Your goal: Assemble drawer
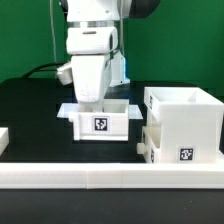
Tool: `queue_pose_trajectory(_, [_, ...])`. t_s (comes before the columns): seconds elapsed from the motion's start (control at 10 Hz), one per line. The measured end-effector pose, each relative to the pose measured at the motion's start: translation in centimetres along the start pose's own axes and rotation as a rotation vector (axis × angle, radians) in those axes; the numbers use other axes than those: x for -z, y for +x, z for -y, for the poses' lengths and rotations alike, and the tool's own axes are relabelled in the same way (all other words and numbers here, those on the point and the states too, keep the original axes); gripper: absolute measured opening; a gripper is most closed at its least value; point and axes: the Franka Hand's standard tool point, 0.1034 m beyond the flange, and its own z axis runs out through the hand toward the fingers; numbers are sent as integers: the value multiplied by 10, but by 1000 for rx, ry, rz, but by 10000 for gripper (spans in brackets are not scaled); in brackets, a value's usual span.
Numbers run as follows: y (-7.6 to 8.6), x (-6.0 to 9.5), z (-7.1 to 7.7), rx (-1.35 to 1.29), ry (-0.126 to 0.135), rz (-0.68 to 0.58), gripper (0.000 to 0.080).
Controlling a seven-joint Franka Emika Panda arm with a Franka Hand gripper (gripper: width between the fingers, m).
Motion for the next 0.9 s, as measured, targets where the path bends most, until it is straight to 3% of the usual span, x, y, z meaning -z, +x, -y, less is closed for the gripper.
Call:
queue_pose_trajectory(0.7, [6, 0, -5, 29, -6, 5, 41])
queue_pose_trajectory(0.9, [18, -1, -14, 87, 0, 19, 41])
